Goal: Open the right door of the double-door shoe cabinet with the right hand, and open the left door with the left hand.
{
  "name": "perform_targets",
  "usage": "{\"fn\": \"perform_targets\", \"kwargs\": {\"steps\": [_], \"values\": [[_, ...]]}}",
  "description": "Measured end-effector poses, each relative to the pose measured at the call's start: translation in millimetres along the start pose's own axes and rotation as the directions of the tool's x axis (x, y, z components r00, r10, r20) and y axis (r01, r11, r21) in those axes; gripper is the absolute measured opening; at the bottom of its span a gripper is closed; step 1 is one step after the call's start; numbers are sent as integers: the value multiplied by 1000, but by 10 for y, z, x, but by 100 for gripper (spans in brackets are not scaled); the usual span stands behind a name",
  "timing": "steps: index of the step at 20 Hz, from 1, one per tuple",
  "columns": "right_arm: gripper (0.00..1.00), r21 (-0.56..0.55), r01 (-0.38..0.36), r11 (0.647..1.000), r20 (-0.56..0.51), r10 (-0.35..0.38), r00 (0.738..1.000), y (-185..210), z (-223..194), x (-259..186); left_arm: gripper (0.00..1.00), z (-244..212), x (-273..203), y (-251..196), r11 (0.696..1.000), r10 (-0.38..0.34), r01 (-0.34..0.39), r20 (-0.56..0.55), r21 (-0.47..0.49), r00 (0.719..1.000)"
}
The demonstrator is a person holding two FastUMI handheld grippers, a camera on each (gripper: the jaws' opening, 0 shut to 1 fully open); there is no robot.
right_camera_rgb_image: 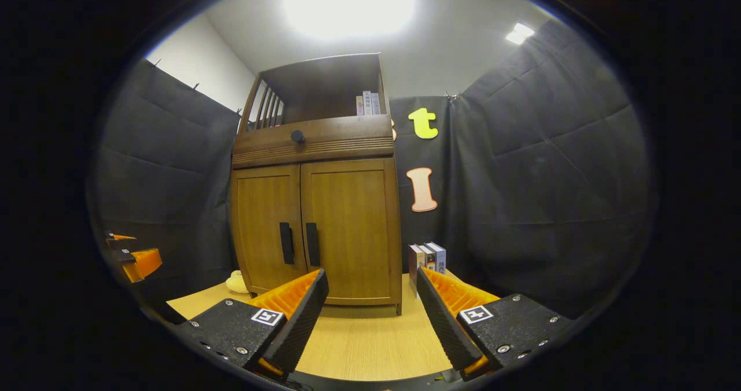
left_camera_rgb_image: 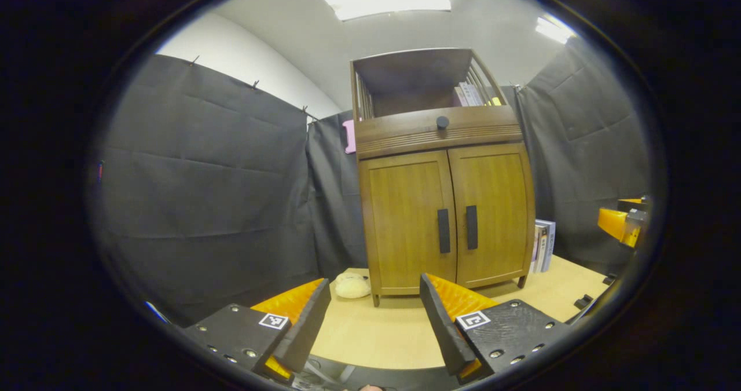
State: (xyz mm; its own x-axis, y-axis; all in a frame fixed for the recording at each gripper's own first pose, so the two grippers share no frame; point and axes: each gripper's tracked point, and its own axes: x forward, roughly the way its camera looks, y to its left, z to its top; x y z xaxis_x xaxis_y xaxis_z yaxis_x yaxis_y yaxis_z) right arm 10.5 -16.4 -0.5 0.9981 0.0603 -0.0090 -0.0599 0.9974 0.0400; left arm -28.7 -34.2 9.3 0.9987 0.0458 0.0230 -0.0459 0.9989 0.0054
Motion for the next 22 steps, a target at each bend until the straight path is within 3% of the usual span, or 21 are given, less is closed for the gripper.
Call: {"fn": "perform_targets", "kwargs": {"steps": [13, 18, 19, 20, 22], "values": [[94, 42, -24, 999, 94, 20, 995, 399, 442, 1107, 92, 5, 424, 89, 1000, 12, -11, 24, -12, 1000], [94, 25, -57, 998, 133, 53, 990, 713, 547, 1561, 92, -61, 689, 364, 999, 41, -40, 11, -28, 999], [94, 12, -63, 998, 144, 60, 988, 773, 564, 1641, 86, -57, 726, 415, 998, 47, -47, 12, -29, 999], [94, 0, -72, 997, 153, 71, 986, 847, 574, 1719, 92, -57, 763, 461, 998, 52, -52, 13, -27, 999], [94, -8, -89, 996, 161, 89, 983, 981, 552, 1851, 89, -71, 811, 538, 998, 65, -65, 11, -19, 998]]}}
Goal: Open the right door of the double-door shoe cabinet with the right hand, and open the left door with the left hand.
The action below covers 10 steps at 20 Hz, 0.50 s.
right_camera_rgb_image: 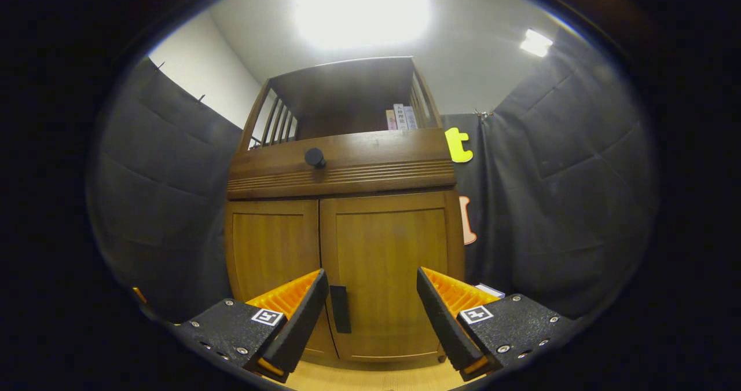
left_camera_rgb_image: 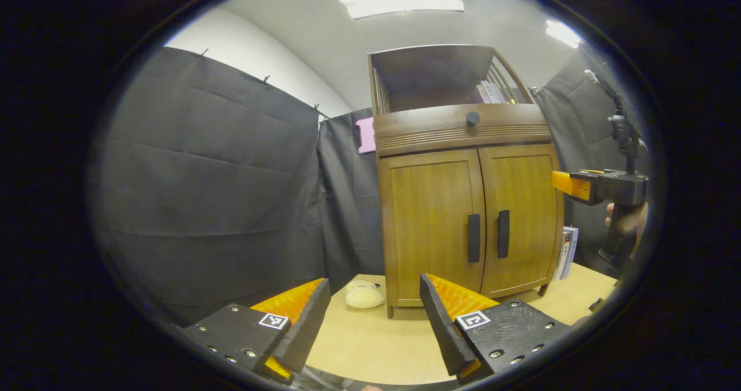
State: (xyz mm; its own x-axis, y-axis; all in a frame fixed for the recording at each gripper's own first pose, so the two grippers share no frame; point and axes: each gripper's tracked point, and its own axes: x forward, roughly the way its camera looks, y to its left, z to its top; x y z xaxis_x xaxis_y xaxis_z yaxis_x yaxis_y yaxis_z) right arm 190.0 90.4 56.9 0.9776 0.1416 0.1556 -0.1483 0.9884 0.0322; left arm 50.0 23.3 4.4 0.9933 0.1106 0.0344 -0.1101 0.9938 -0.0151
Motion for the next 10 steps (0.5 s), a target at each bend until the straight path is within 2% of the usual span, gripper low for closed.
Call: {"fn": "perform_targets", "kwargs": {"steps": [1, 10], "values": [[94, 0, -4, 1000, -1, 4, 1000, 41, -40, 55, 92, -13, 39, 35, 1000, 6, -6, -1, 2, 1000], [95, -2, 0, 1000, -87, 0, 996, 284, -652, 616, 92, -103, 185, 226, 998, 57, -57, -15, 12, 998]]}}
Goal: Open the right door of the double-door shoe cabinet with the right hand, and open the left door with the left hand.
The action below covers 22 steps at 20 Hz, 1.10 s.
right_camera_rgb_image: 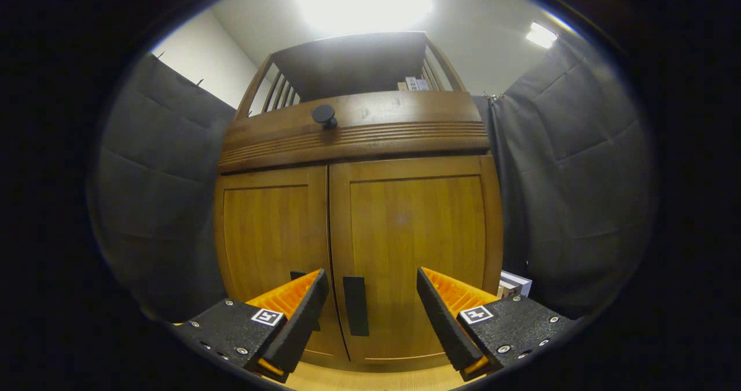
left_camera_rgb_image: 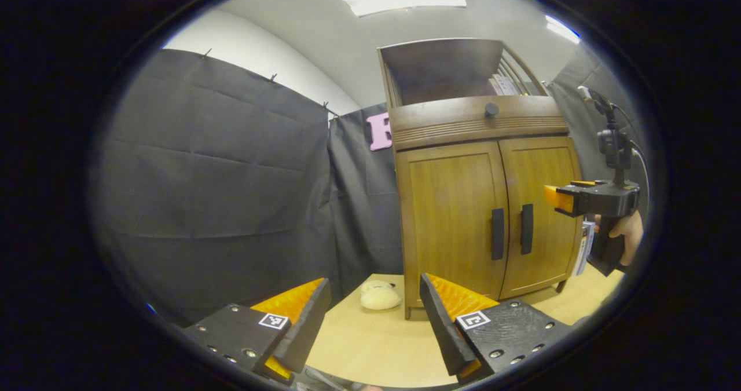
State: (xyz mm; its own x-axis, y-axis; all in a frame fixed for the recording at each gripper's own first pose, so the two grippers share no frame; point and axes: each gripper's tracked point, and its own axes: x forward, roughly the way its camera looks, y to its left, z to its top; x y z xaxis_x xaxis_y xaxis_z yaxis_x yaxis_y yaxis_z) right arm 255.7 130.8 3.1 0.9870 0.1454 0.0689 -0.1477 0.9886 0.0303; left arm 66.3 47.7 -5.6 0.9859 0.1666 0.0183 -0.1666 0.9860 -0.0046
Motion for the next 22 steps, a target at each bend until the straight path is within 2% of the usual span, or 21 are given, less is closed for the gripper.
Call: {"fn": "perform_targets", "kwargs": {"steps": [7, 8, 11, 12, 13, 15, 16, 17, 19, 20, 22], "values": [[95, -4, 3, 1000, -64, -3, 998, 81, -359, 349, 92, -55, 41, 60, 999, 41, -41, -21, 6, 999], [95, -5, 3, 1000, -74, -3, 997, 102, -412, 390, 89, -51, 37, 64, 999, 45, -45, -23, 7, 999], [95, 13, 0, 1000, -107, 1, 994, 163, -579, 492, 89, -38, 30, 67, 998, 61, -61, -30, 12, 998], [94, 12, 0, 1000, -116, 1, 993, 178, -620, 523, 92, -34, 32, 62, 998, 60, -60, -31, 11, 998], [94, 10, 2, 1000, -123, 0, 992, 189, -656, 554, 86, -68, 42, 77, 998, 62, -62, -32, 11, 998], [93, 10, -6, 1000, -137, 7, 990, 165, -752, 597, 92, -89, 48, 81, 998, 64, -64, -37, 15, 997], [89, 7, -7, 1000, -144, 8, 990, 152, -795, 634, 86, -83, 45, 79, 998, 63, -63, -41, 16, 997], [89, 2, -7, 1000, -152, 7, 988, 150, -854, 675, 86, -79, 42, 79, 998, 63, -63, -44, 18, 997], [82, -3, -5, 1000, -172, 5, 985, 169, -958, 734, 86, -78, 47, 86, 998, 66, -65, -49, 23, 997], [79, -2, -6, 1000, -177, 5, 984, 197, -981, 761, 92, -78, 42, 81, 997, 68, -67, -52, 28, 996], [70, 4, -3, 1000, -187, 4, 982, 233, -1012, 795, 92, -80, 37, 75, 997, 67, -65, -61, 36, 996]]}}
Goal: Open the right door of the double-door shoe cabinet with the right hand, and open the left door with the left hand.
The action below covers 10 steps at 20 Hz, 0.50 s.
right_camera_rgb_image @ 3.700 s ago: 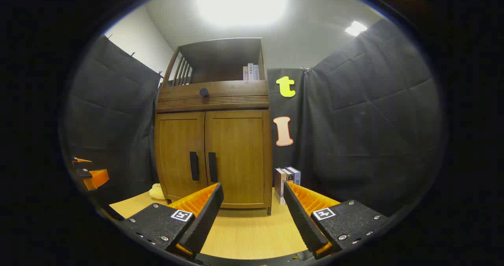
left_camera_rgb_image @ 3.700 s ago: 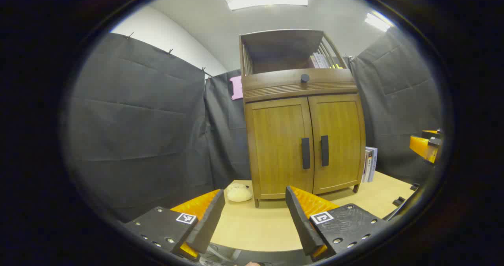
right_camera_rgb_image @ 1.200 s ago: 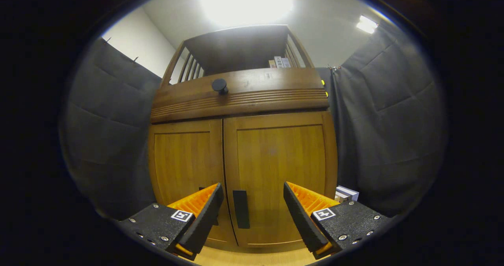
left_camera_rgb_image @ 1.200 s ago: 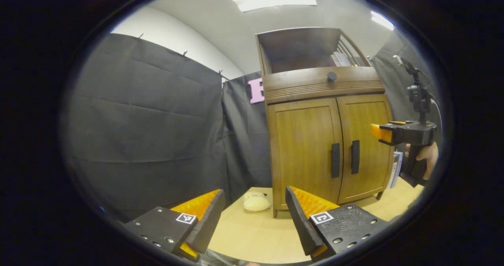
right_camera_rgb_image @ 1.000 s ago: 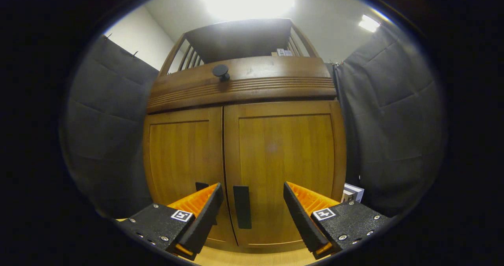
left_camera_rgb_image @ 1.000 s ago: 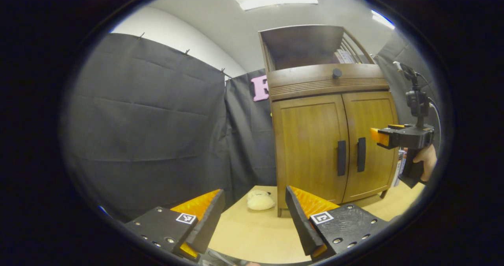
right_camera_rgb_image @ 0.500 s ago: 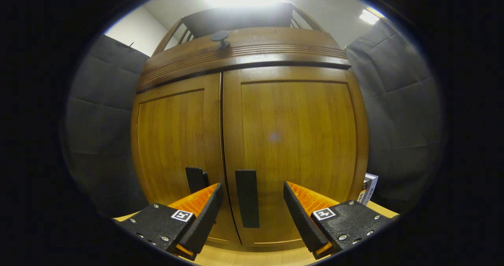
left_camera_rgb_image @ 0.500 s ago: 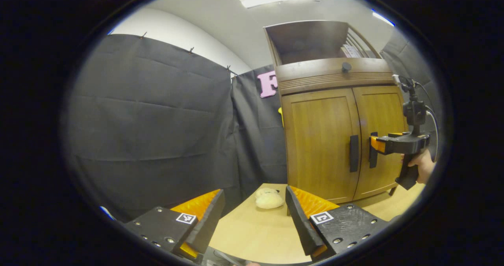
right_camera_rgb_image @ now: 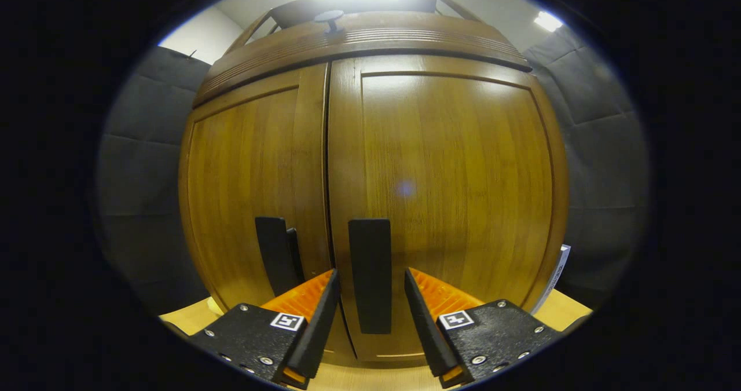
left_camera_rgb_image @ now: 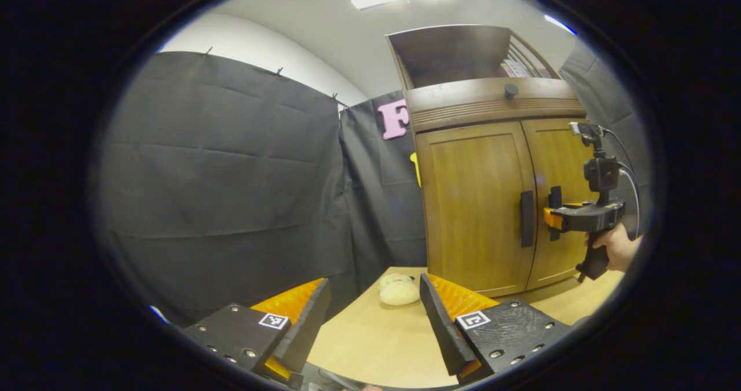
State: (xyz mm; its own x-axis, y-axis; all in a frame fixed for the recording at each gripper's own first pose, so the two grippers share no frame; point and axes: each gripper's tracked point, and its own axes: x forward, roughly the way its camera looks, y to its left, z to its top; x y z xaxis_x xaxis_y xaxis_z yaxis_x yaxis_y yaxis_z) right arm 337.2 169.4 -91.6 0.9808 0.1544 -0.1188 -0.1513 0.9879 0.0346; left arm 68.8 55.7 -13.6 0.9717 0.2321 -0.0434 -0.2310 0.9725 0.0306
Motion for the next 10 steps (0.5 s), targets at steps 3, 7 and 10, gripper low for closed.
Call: {"fn": "perform_targets", "kwargs": {"steps": [3, 7, 10], "values": [[57, 11, -2, 1000, -13, 2, 1000, 0, -90, 75, 89, -3, 0, 2, 1000, 3, -3, -10, 3, 1000], [33, 24, 6, 1000, -25, -5, 1000, -27, -110, 101, 92, -12, 5, 0, 1000, -1, 1, -14, 3, 1000], [27, 14, -12, 1000, -39, 12, 999, -20, -110, 62, 86, 18, -13, -11, 1000, -13, 13, -5, 0, 1000]]}}
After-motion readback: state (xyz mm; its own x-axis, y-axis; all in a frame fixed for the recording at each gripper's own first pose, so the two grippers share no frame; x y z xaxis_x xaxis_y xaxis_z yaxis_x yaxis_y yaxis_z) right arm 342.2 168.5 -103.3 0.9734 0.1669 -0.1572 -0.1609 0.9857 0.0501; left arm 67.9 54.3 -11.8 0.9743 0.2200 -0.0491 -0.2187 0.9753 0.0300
